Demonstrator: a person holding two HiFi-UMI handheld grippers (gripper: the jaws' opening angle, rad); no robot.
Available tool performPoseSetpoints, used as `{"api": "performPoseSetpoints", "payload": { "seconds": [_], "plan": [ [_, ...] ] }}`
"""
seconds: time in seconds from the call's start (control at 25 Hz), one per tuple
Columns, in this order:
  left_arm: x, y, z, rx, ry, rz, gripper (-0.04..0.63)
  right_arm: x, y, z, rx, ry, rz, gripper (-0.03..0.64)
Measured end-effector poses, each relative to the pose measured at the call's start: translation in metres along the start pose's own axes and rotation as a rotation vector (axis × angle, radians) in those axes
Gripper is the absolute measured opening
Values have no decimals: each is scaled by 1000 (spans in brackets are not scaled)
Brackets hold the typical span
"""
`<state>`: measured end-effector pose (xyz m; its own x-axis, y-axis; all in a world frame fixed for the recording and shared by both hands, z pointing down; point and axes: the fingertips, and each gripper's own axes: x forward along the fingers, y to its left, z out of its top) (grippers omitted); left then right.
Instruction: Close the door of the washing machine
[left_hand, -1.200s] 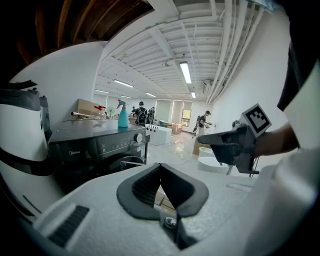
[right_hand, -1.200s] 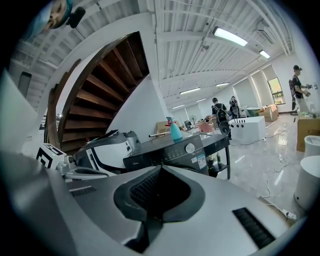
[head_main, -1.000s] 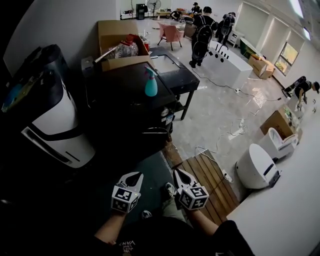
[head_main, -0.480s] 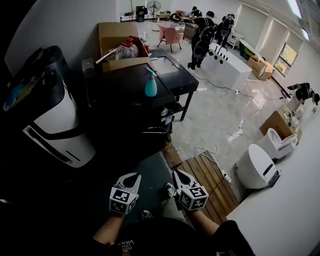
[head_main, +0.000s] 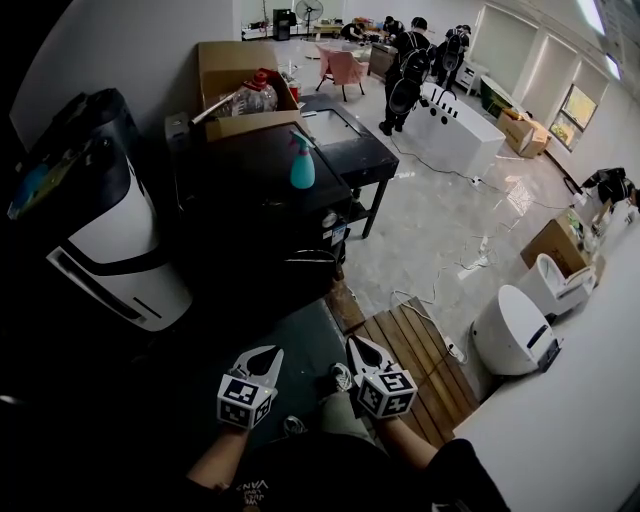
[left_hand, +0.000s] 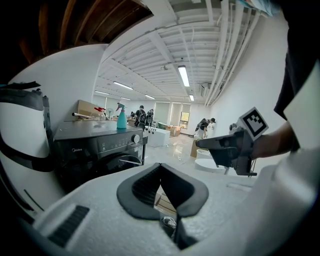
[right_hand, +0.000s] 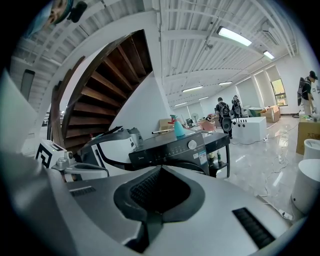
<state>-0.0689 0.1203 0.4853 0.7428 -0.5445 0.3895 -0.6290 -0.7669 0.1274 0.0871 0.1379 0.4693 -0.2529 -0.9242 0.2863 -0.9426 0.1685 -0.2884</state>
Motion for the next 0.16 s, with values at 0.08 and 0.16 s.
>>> {"api": "performPoseSetpoints", "payload": {
  "seconds": [0.08,0.16],
  "plan": [
    [1,-1,-1,-5,0,-1,8,0,0,1,1,-1,0,-2],
    [2,-2,-1,-10,1,-1,8,0,1,2,1,0,3,-2]
  ]
}}
